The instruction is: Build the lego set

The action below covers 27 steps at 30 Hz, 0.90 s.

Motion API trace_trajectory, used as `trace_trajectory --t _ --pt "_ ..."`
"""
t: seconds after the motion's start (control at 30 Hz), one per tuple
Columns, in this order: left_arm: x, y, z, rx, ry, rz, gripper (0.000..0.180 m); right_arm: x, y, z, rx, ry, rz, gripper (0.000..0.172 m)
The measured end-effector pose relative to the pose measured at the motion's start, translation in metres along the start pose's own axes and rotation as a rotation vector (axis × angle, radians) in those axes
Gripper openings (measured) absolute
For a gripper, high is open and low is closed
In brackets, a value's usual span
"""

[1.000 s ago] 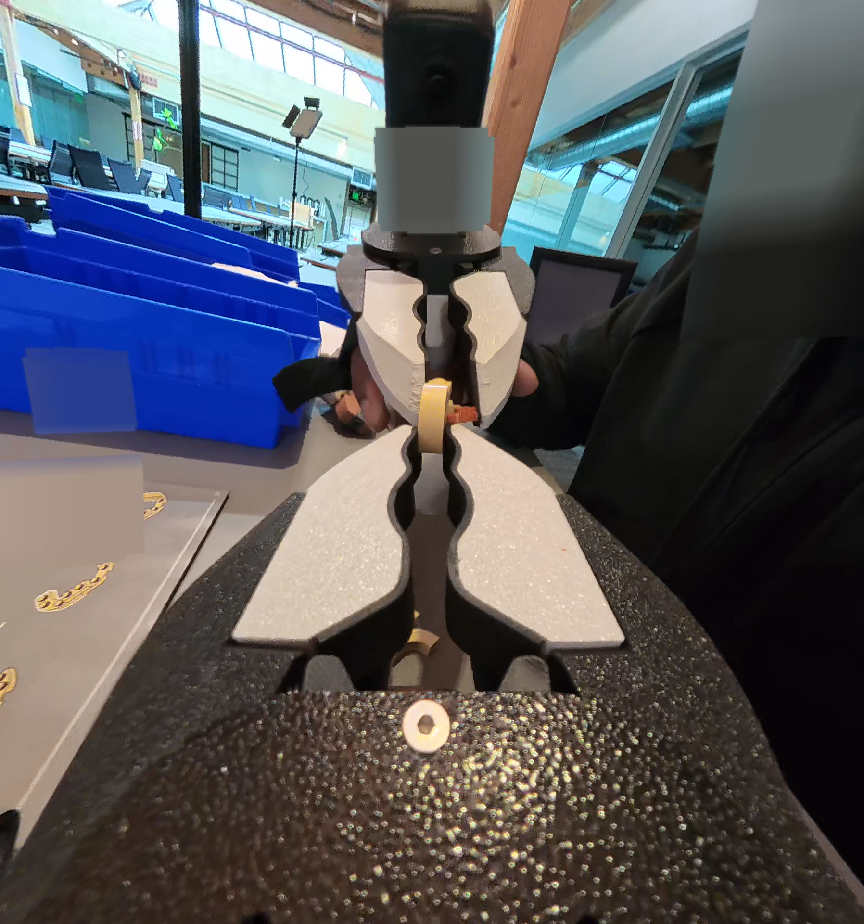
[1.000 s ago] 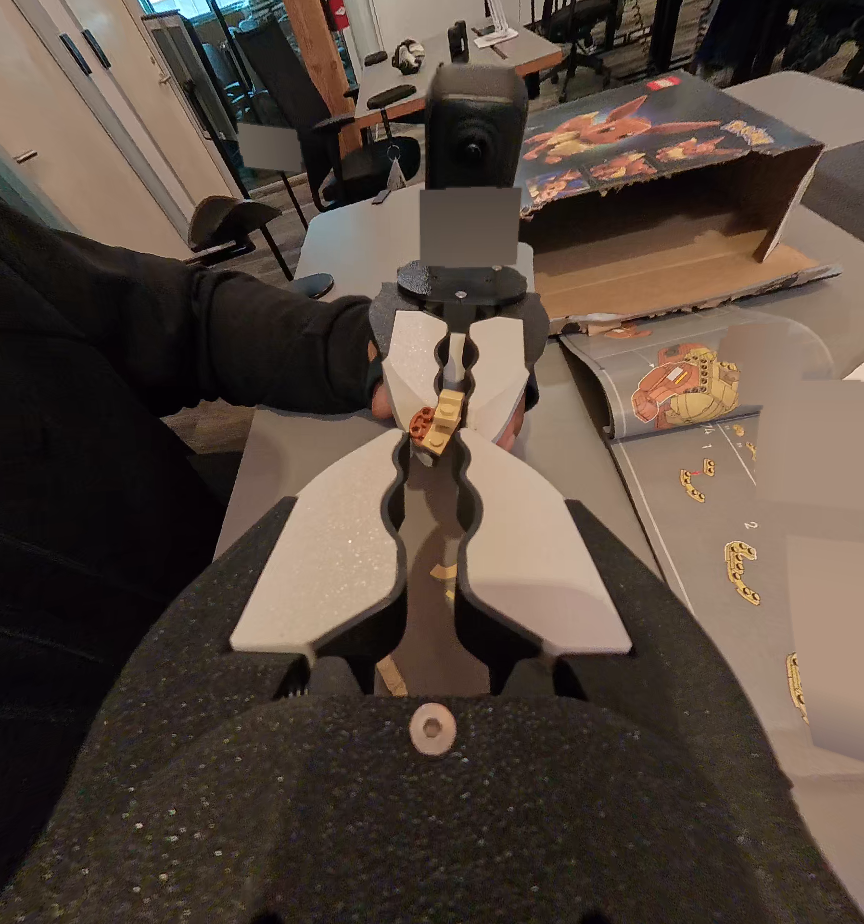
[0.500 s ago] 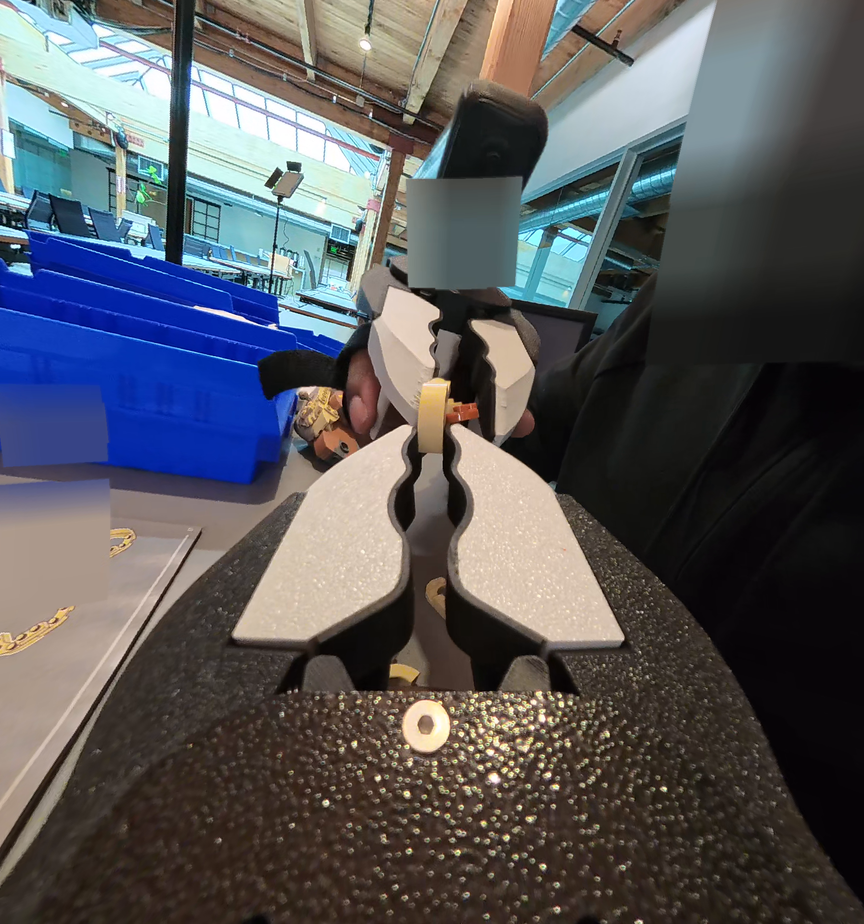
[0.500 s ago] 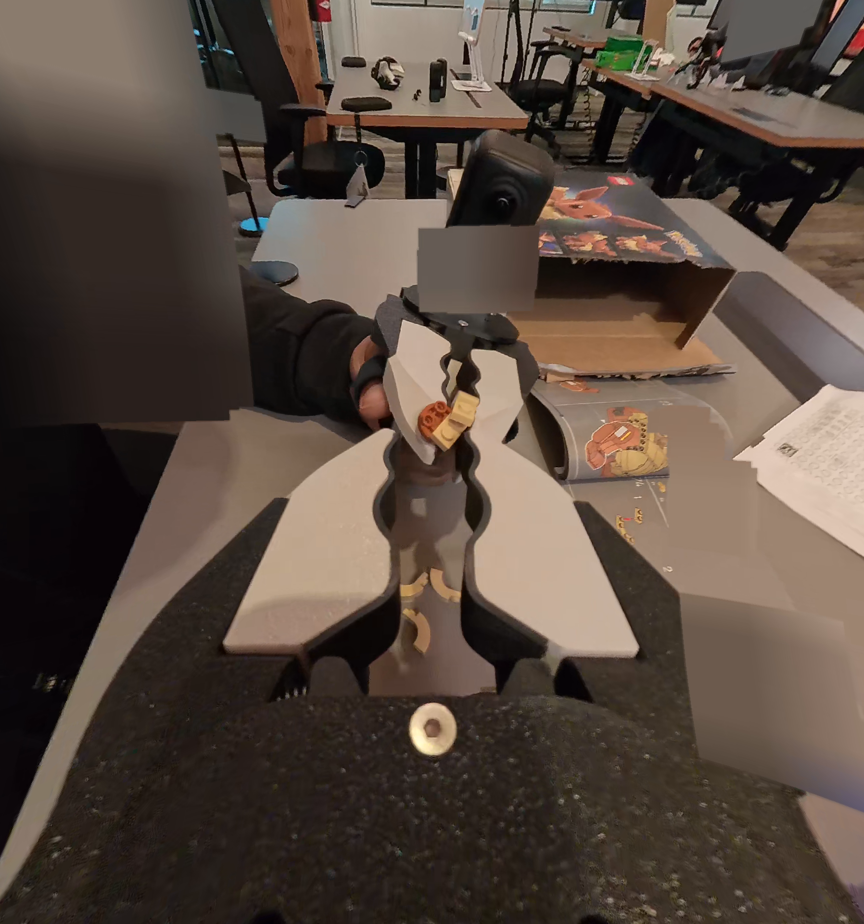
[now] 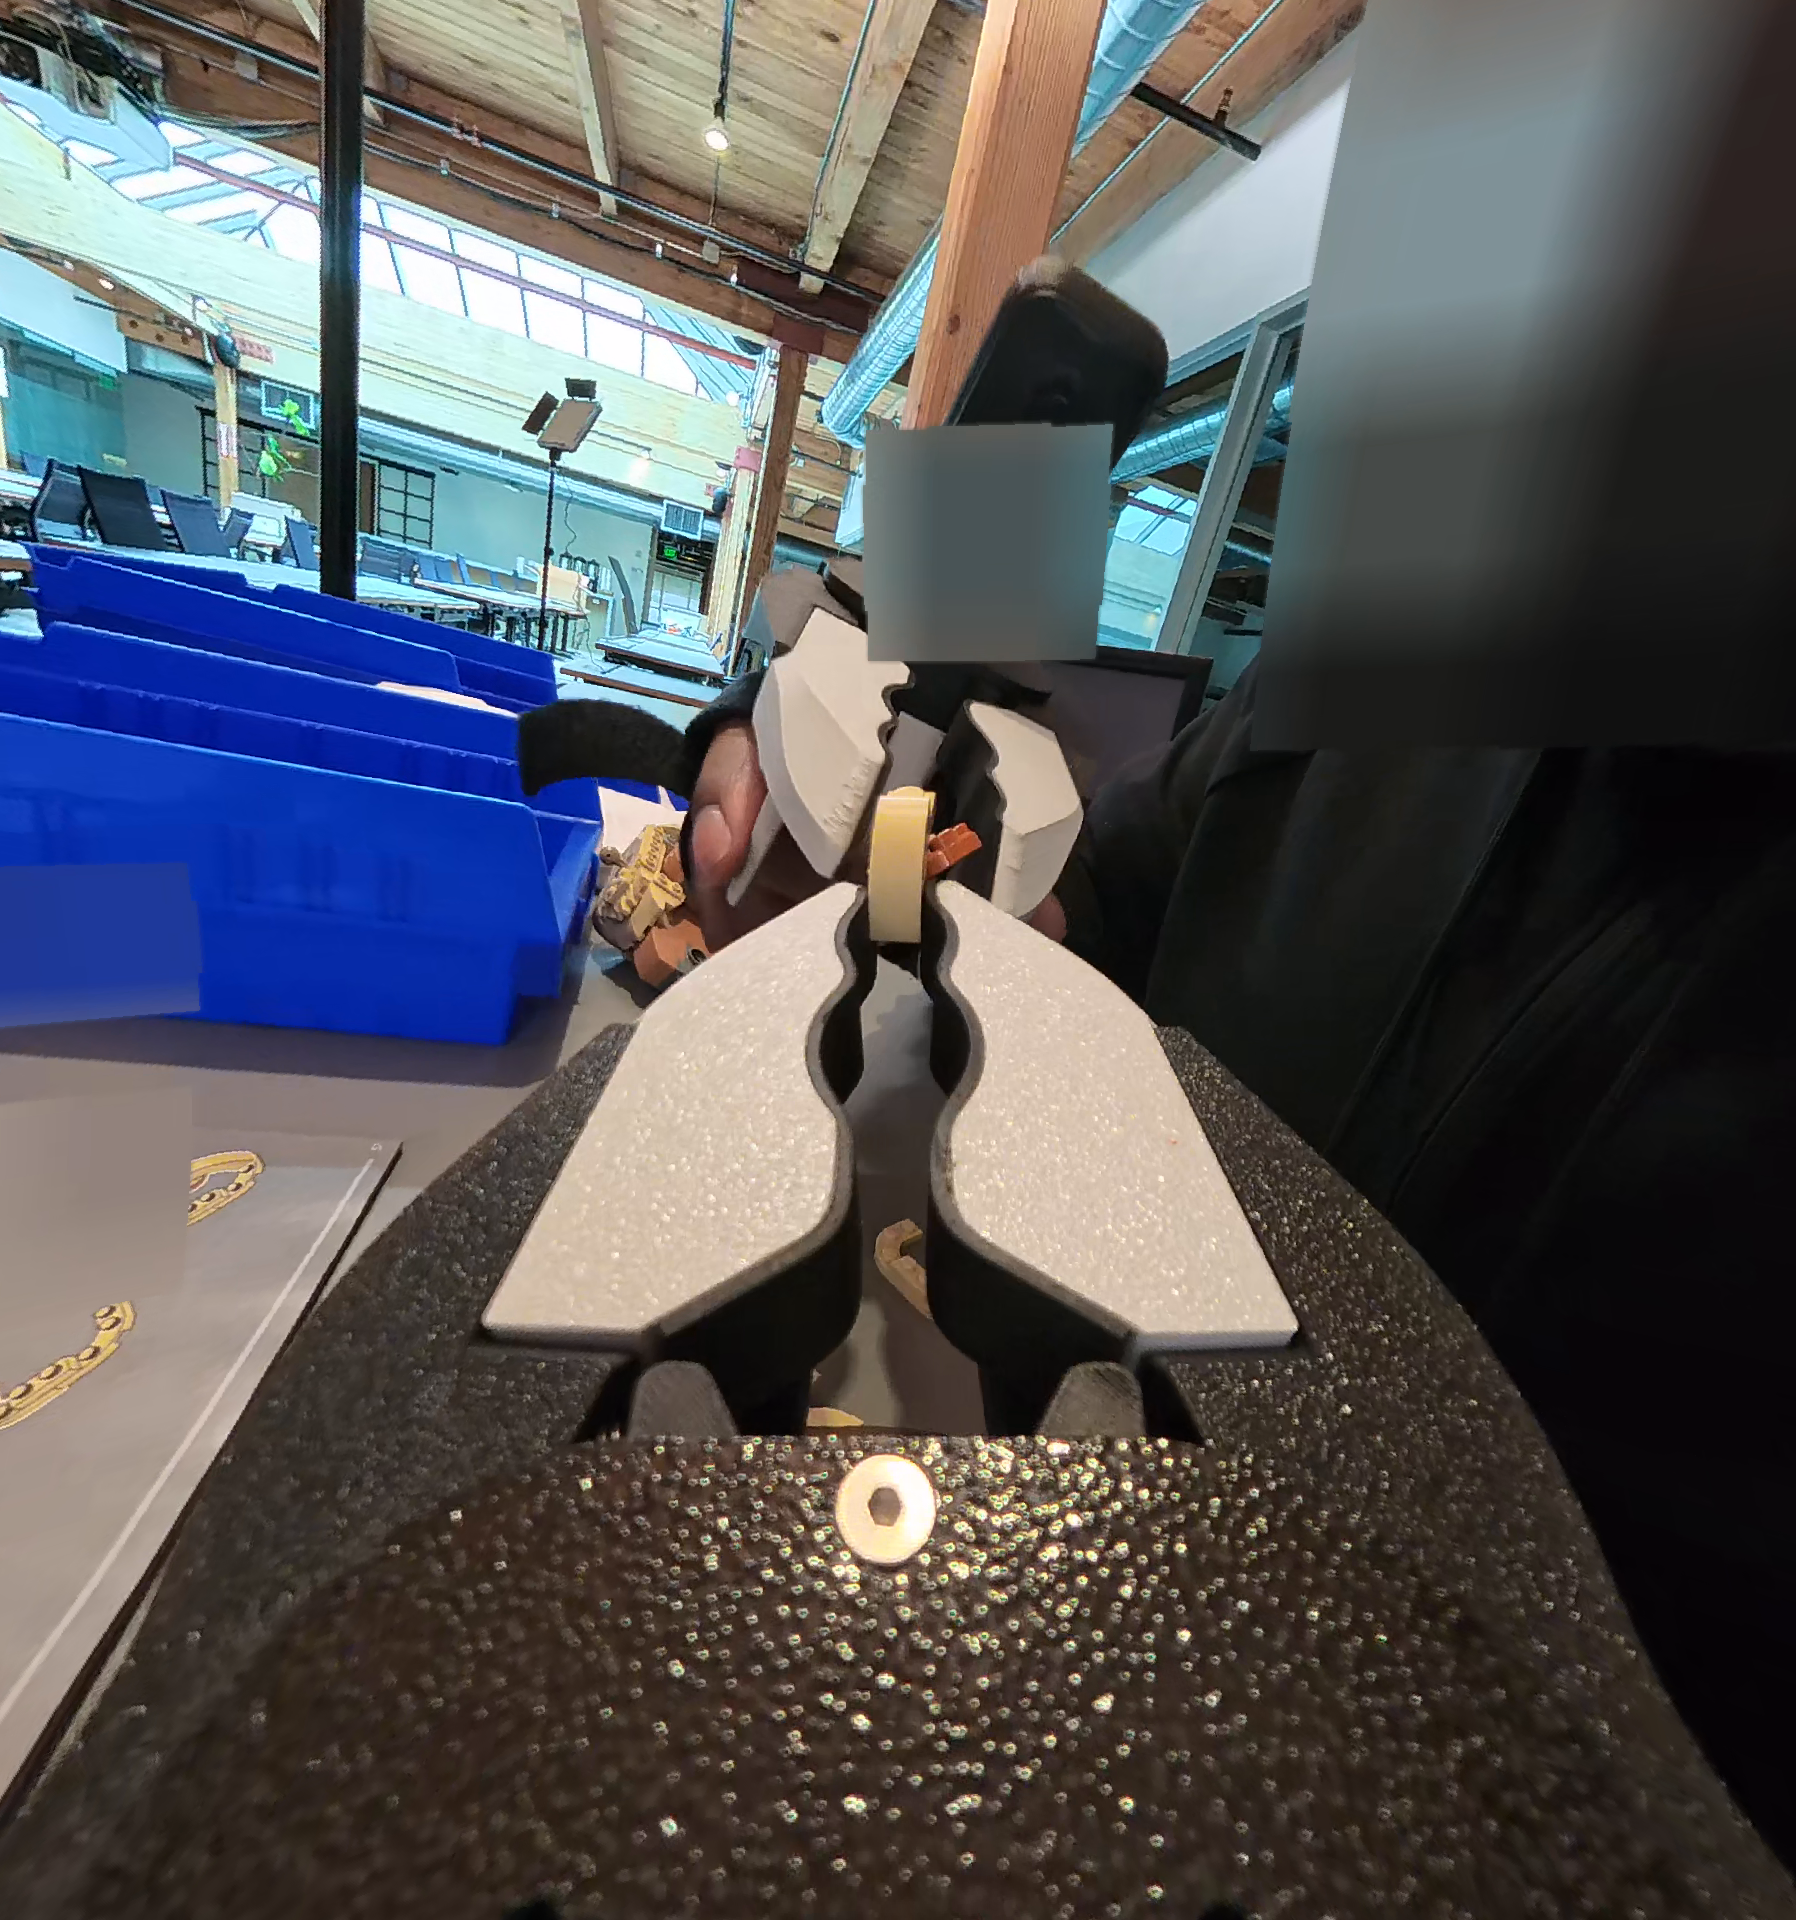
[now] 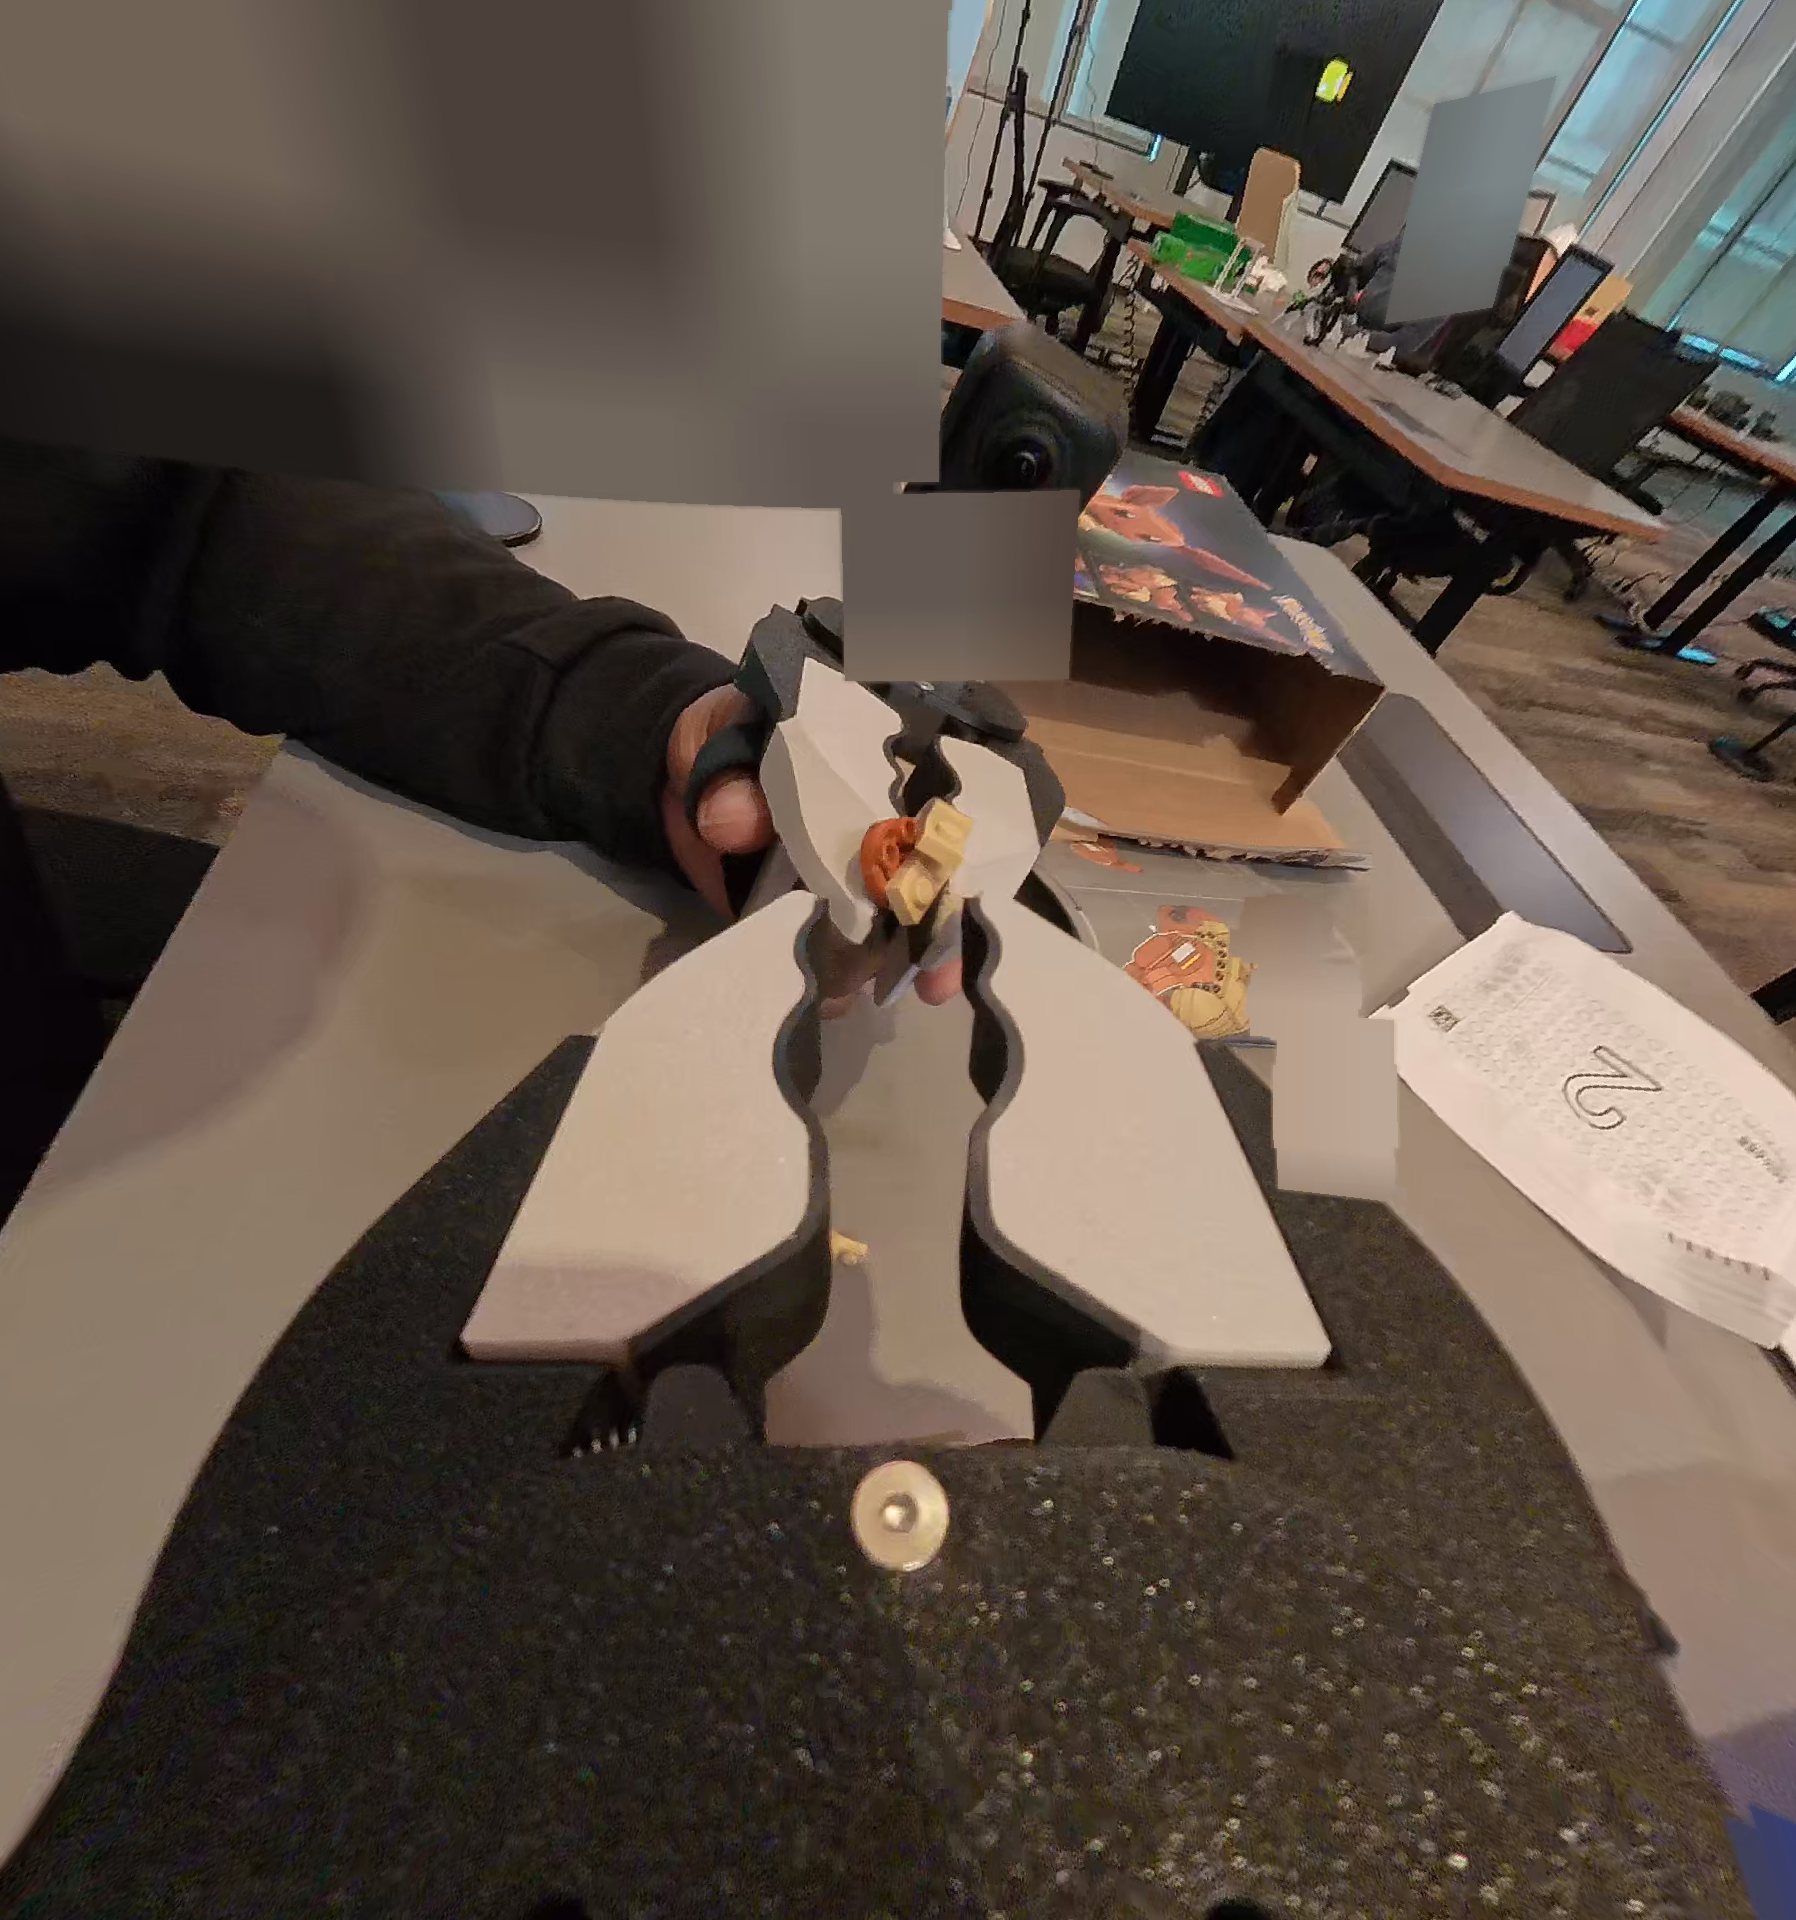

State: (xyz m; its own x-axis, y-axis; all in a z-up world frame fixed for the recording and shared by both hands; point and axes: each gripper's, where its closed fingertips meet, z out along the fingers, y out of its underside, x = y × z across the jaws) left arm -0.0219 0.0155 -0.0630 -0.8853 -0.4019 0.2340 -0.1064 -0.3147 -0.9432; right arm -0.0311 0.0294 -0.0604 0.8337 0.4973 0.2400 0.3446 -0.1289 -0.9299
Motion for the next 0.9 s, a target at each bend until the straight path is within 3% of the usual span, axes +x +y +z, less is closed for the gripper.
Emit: trace_trajectory --t 0.63,0.9 --pt "-0.0067 0.0008 -0.0027 -0.051 -0.07 0.078 0.008 0.0028 -0.0004 -0.0028 -0.036 0.165 -0.333 0.009" --pt "-0.0059 -0.0011 -0.0024 -0.044 -0.072 0.09 0.008 0.0061 -0.0007 -0.0046 -0.036 0.191 -0.364 0.008"
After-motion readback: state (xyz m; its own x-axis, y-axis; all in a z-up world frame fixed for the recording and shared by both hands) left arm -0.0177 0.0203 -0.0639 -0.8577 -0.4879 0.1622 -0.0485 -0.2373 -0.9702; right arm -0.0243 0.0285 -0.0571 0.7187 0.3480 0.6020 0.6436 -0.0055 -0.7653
